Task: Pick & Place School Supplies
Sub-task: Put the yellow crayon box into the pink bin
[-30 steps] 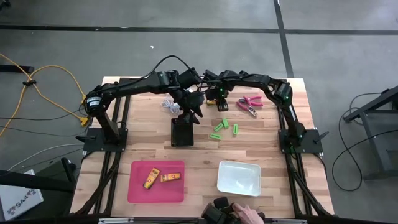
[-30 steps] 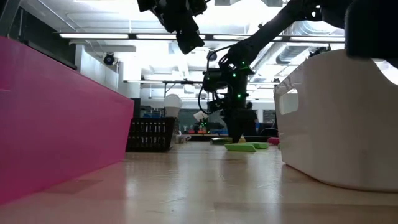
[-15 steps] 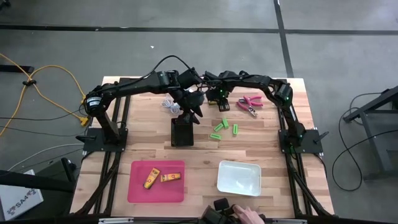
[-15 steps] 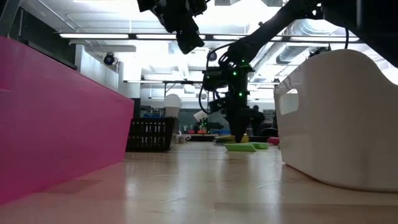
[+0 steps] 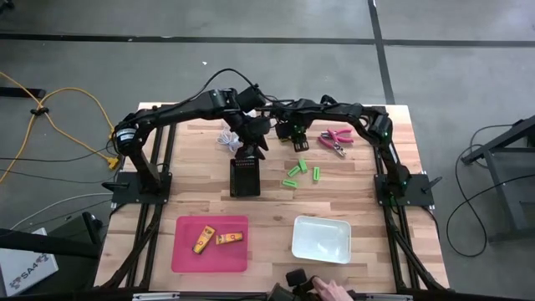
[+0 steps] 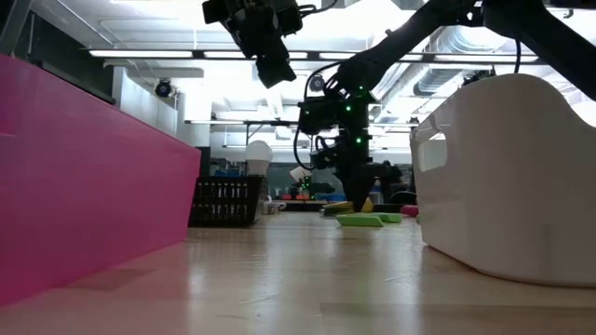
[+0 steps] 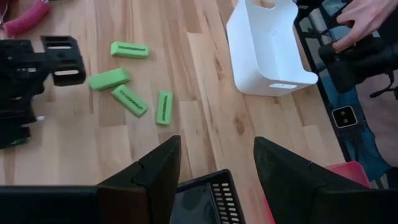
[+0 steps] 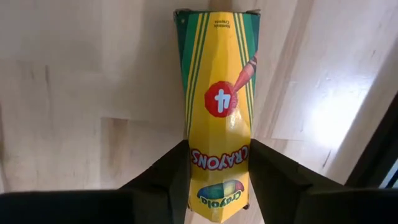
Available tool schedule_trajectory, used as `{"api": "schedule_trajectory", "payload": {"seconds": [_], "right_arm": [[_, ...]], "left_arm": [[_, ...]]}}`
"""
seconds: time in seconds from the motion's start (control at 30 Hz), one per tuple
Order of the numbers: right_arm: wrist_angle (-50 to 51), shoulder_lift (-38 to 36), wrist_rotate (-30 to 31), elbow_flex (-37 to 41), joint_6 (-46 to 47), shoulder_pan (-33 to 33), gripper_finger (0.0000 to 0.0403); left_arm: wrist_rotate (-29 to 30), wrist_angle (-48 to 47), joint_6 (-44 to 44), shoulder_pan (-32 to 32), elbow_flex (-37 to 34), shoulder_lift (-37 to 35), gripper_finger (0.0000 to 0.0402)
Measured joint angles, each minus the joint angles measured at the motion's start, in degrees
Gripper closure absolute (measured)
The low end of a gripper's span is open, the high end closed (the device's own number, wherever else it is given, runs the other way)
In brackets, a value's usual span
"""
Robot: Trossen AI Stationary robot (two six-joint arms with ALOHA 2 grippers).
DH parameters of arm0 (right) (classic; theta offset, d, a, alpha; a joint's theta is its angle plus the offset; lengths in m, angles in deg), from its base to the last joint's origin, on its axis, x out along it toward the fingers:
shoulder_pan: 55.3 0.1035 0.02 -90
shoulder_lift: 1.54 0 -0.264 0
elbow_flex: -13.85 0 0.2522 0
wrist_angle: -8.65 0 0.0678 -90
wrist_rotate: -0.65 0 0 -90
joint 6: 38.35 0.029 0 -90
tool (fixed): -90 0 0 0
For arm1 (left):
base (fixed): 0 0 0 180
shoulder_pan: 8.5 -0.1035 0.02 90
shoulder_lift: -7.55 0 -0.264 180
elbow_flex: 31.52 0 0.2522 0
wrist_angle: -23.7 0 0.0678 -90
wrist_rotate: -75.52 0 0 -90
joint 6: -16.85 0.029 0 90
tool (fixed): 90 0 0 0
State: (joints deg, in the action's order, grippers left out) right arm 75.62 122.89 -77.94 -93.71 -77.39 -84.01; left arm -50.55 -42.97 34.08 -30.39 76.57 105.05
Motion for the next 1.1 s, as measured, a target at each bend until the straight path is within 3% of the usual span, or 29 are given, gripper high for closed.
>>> {"api": "schedule_trajectory", "payload": {"seconds": [0.33, 0.73, 0.97, 1.1], "right_arm": [[3.9, 0.0, 0.2, -1.8, 0.2, 0.4, 0.0261], [9.9, 0.0, -1.5, -11.9, 2.1, 2.3, 0.0259], [13.3, -0.1, -2.3, -15.3, 3.5, 4.7, 0.0263], [14.2, -0.1, -5.1, -17.0, 4.8, 6.2, 0.0262]], "left_arm": [[-0.4, -1.0, 0.4, -0.3, 0.0, 0.0, 0.0204], [-0.5, -4.5, 2.1, -0.9, 0.0, -0.8, 0.0204], [-8.1, -10.7, 10.2, -4.5, 0.0, -4.6, 0.0204], [-9.1, -15.3, 15.0, -5.4, 0.0, -5.2, 0.0204]]}}
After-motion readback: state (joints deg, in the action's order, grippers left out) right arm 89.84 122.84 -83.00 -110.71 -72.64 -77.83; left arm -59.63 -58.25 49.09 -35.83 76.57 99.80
